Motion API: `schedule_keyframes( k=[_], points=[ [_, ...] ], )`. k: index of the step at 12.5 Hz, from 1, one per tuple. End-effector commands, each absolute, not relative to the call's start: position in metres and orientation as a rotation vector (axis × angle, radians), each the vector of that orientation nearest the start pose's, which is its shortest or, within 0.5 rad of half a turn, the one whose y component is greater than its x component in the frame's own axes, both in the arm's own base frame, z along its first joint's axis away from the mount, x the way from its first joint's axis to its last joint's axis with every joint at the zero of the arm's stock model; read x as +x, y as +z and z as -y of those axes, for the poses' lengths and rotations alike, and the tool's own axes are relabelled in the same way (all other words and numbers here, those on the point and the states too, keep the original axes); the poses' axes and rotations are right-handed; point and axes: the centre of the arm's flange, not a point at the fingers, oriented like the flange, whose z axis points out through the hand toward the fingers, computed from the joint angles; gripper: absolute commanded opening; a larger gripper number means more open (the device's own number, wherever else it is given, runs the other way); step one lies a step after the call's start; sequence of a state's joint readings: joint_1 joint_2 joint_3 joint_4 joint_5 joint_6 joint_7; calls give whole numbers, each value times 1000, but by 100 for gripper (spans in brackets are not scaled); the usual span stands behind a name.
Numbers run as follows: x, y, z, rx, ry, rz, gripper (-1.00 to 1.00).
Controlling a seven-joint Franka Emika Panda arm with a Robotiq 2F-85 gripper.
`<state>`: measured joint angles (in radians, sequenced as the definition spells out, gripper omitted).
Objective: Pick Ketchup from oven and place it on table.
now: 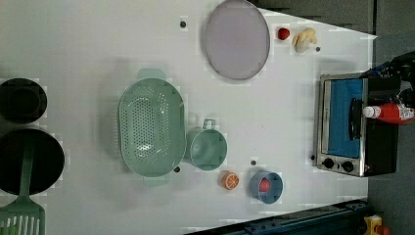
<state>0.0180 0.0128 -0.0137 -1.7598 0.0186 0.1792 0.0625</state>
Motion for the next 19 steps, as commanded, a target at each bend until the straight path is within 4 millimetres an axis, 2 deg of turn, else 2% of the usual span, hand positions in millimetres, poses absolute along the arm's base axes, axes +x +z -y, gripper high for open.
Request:
schedule_keyframes(
  k=[1, 3, 5, 6, 8, 10, 15, 19],
  points=[
    [422, 636, 24, -2772, 56, -1457, 58],
    [423, 636, 27, -2767, 48, -1463, 98],
    [427, 635, 43, -2739, 20, -1499, 100],
    [430, 633, 57, -2710, 13, -1533, 100],
    [437, 623, 96, -2632, 0, -1623, 100],
    [444, 607, 144, -2541, -10, -1729, 100],
    [453, 551, 262, -2344, -78, -1980, 100],
    [465, 506, 332, -2265, -149, -2166, 100]
  ],
)
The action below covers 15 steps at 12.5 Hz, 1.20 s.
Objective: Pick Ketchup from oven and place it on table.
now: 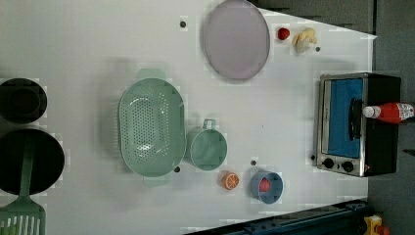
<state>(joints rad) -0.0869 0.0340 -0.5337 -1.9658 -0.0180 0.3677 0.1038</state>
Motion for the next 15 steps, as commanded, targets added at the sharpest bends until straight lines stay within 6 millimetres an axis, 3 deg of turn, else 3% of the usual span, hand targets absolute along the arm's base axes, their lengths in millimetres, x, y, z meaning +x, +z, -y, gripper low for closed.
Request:
schedule_keyframes(
  k=[1, 6, 9, 15],
  points=[
    [469, 496, 347, -2261, -163, -2207, 100],
    [499, 444, 391, -2240, -234, -2333, 100],
    [505, 404, 404, -2157, -198, -2382, 100],
    [509, 369, 411, -2128, -211, -2412, 100]
  ],
)
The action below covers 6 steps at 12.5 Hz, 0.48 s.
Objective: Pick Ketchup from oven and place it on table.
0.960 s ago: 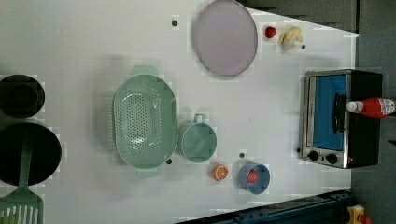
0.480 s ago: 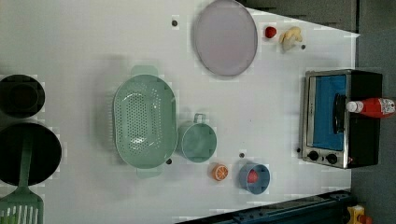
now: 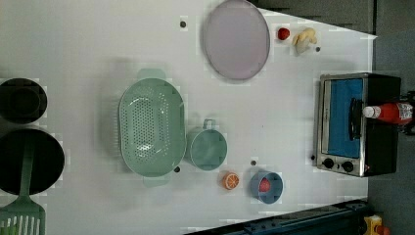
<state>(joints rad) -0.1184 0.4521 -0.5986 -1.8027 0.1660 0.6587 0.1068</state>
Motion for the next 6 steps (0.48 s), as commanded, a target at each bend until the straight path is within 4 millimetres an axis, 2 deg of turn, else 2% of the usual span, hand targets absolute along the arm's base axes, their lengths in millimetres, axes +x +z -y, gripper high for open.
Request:
schedule_keyframes(
  k=[1, 2, 4, 5, 6],
  points=[
    [508, 362, 412, -2113, -192, -2420, 100],
    [508, 359, 413, -2094, -196, -2425, 92],
    [505, 355, 414, -2080, -188, -2430, 43],
    [507, 359, 413, -2081, -196, -2423, 27],
    [509, 366, 413, -2079, -213, -2416, 27]
  ],
)
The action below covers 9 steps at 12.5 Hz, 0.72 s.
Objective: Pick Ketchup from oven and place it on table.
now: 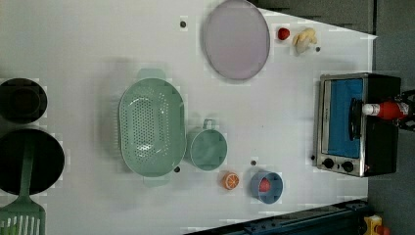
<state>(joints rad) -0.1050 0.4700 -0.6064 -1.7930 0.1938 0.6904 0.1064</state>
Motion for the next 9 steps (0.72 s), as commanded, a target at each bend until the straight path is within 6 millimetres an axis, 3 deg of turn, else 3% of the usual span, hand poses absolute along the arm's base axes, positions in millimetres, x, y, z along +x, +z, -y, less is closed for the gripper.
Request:
schedule_keyframes(
  k=[1, 3, 6, 9],
  points=[
    [511, 376, 413, -2075, -231, -2409, 27],
    [516, 407, 407, -2077, -235, -2374, 27],
    [522, 470, 388, -2099, -212, -2304, 27],
    [532, 524, 350, -2321, -213, -2213, 27]
  ],
)
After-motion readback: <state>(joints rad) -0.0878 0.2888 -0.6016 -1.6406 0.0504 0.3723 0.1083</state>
